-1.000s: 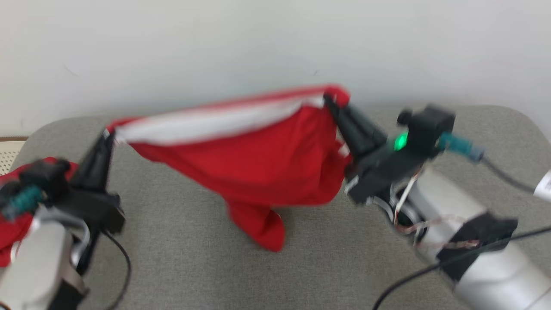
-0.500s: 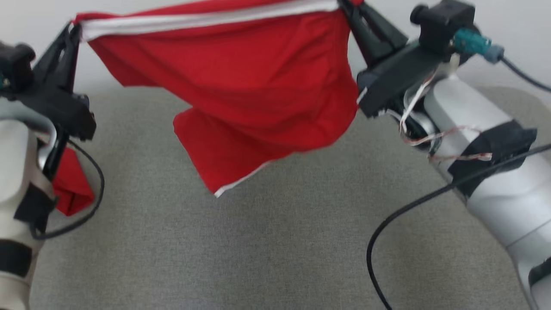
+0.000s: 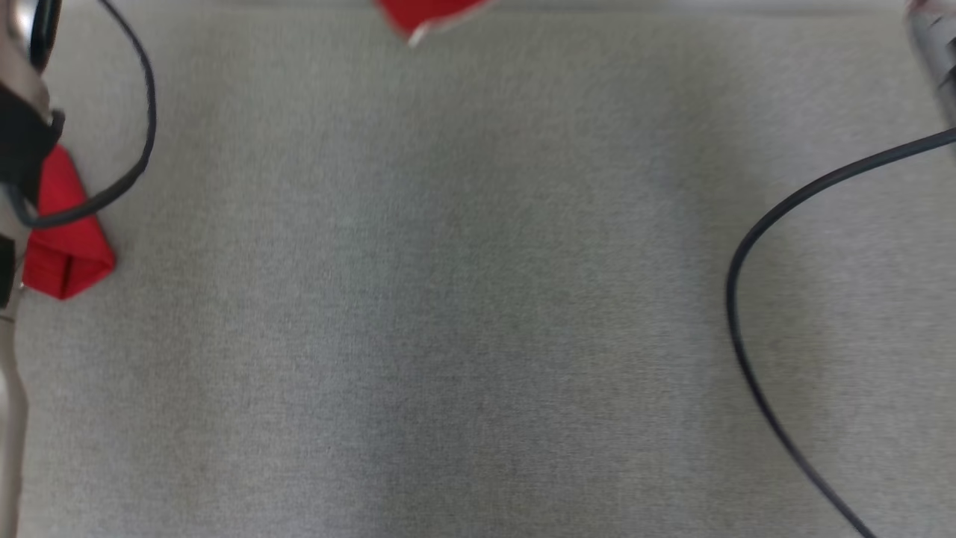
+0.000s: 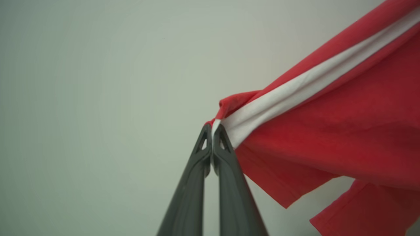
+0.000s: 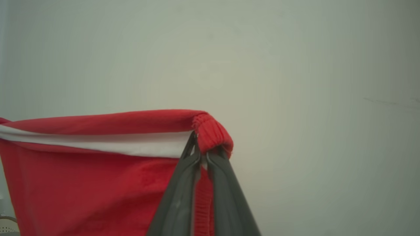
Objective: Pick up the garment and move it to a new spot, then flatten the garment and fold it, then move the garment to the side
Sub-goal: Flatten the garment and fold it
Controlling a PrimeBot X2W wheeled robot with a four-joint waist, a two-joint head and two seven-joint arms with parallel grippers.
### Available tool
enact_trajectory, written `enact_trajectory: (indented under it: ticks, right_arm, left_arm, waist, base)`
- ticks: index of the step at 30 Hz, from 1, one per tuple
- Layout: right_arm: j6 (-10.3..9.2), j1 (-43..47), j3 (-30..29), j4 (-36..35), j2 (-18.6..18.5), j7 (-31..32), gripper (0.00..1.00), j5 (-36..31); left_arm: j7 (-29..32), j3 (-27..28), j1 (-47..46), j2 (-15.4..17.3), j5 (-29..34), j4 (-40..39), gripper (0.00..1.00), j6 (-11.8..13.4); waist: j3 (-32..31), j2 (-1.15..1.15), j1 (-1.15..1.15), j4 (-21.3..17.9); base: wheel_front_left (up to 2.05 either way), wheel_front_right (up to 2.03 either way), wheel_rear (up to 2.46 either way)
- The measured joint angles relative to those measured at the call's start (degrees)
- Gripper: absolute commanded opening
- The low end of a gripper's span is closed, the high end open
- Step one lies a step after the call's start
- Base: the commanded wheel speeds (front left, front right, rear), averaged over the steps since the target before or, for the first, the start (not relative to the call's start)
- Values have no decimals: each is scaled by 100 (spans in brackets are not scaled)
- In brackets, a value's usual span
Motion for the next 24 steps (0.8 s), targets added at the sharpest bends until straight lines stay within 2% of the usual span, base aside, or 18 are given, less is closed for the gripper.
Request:
enact_trajectory:
  ticks: [2,6,10,15,16,20,21,24]
  right_arm:
    - [0,-73,-178,-57,-20,-3,0,-212]
    - [0,177,-93,-85,-105,-2,0,-257]
    - [0,714,516,-279,-318,-2,0,-263]
    - [0,1670,1425,-956,-794,2,0,568]
    - [0,1670,1425,-956,-794,2,0,568]
    - [0,2371,2247,-1655,-1198,1,0,1268]
    - [0,2756,2533,-1948,-1312,1,0,1764]
    - [-1,3245,2955,-2254,-1503,0,0,2264]
  left_arm:
    - [-16,-10,-81,-70,4,-92,0,11]
    - [-23,8,42,-196,-76,-337,0,-94]
    - [-24,7,675,-199,-159,-364,0,-153]
    - [-23,69,1697,-405,-367,-474,0,-322]
    - [-23,69,1697,-405,-367,-474,0,-322]
    - [-24,357,2642,-436,-635,-672,0,-408]
    - [-24,552,3147,-475,-775,-677,0,-455]
    - [-24,754,3819,-517,-900,-709,0,-510]
  waist:
    - [184,-1,0,54]
    - [509,0,0,170]
    - [788,0,0,246]
    - [984,1,0,297]
    - [984,1,0,297]
    - [913,-1,-2,283]
    - [829,-1,-2,265]
    - [639,-1,-2,226]
  base:
    - [0,0,0]
    - [0,0,0]
    - [0,0,0]
    - [0,0,0]
    - [0,0,0]
    - [0,0,0]
    - [0,0,0]
    - [0,0,0]
